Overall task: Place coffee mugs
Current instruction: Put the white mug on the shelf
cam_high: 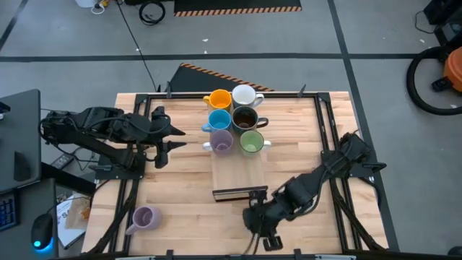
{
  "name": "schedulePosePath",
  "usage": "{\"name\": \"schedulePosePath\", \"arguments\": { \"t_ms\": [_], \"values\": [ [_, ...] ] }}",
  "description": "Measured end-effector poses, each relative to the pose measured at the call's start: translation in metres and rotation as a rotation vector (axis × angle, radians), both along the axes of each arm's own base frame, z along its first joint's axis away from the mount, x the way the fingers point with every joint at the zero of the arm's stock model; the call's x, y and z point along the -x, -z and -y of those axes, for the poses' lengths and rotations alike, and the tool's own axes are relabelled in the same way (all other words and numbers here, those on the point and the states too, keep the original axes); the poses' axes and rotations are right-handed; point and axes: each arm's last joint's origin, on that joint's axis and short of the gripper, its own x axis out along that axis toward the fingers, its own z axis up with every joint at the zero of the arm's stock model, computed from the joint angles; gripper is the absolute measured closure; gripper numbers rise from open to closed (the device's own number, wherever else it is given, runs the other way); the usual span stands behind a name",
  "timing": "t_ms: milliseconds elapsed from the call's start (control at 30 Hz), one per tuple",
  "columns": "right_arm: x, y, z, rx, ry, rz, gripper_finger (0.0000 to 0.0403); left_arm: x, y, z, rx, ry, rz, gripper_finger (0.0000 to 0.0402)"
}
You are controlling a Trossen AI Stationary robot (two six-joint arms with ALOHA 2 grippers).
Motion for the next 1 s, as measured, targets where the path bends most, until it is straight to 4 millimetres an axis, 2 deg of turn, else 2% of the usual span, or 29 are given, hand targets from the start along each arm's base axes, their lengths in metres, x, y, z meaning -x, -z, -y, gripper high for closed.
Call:
{"name": "schedulePosePath", "arguments": {
  "t_ms": [200, 467, 1000],
  "values": [
    [0.003, 0.026, -0.017, 0.136, -0.123, -0.05, 0.0254, 0.0, 0.0, 0.0, 0.003, 0.004, -0.001, 0.0241],
    [-0.008, 0.067, -0.027, 0.174, -0.212, -0.174, 0.0254, 0.0, 0.0, 0.0, 0.007, 0.001, 0.001, 0.0241],
    [-0.024, 0.134, -0.036, 0.248, -0.229, -0.342, 0.0263, 0.0, 0.0, 0.0, 0.002, 0.005, -0.001, 0.0241]
  ]
}}
